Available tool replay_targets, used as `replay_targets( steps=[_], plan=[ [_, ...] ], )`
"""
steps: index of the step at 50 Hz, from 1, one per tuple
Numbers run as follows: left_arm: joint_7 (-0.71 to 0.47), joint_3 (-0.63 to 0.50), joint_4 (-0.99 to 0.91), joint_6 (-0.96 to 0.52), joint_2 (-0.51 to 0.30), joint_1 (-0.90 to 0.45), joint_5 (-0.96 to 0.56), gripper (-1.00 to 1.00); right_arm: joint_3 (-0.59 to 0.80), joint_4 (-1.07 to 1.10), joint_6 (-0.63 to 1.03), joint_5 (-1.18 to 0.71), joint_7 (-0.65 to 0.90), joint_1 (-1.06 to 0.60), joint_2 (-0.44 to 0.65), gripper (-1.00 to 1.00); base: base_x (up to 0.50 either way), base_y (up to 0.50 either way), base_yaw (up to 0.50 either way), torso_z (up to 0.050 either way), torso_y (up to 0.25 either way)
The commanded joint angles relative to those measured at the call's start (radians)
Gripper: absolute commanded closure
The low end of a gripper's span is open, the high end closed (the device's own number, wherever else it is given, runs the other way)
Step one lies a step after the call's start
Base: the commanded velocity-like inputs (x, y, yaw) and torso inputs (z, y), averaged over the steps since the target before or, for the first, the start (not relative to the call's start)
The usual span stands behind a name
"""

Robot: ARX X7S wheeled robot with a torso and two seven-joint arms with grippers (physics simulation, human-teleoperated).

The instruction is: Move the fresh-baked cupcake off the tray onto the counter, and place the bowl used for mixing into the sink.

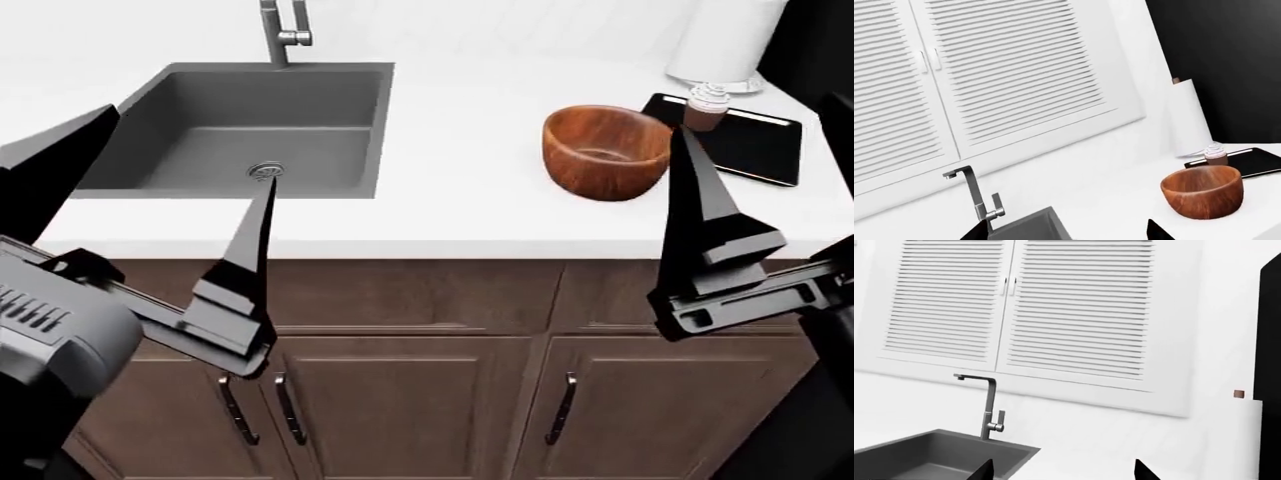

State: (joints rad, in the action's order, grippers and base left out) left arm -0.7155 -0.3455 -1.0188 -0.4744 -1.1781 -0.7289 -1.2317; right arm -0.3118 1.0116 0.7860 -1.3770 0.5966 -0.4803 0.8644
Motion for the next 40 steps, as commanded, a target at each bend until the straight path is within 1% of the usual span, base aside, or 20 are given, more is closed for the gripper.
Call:
replay_targets(
  steps=[1, 18, 27, 32, 40],
  plan=[
    [-0.011, -0.013, 0.008, -0.002, 0.001, -0.036, -0.036, -1.0, 0.001, 0.006, -0.009, -0.015, -0.002, -0.009, 0.008, -1.0, 0.0, -0.5, 0.0, 0.0, 0.0],
    [-0.017, 0.008, 0.002, 0.047, -0.03, -0.002, -0.059, -1.0, 0.047, 0.034, -0.046, -0.051, 0.026, -0.04, 0.045, -1.0, 0.0, -0.5, 0.0, 0.0, 0.0],
    [-0.015, 0.013, -0.003, 0.071, -0.042, 0.024, -0.05, -1.0, 0.179, 0.035, -0.191, -0.006, 0.047, -0.039, 0.127, -1.0, 0.03, -0.5, 0.0, 0.0, 0.0],
    [-0.019, 0.019, -0.006, 0.085, -0.049, 0.026, -0.062, -1.0, 0.239, 0.025, -0.183, -0.029, 0.072, -0.098, 0.137, -1.0, 0.08, -0.09, 0.0, 0.0, 0.0],
    [-0.02, 0.02, -0.007, 0.098, -0.055, 0.03, -0.065, -1.0, 0.289, 0.029, -0.203, -0.076, 0.107, -0.179, 0.14, -1.0, 0.0, 0.0, 0.0, 0.0, 0.0]
  ],
)
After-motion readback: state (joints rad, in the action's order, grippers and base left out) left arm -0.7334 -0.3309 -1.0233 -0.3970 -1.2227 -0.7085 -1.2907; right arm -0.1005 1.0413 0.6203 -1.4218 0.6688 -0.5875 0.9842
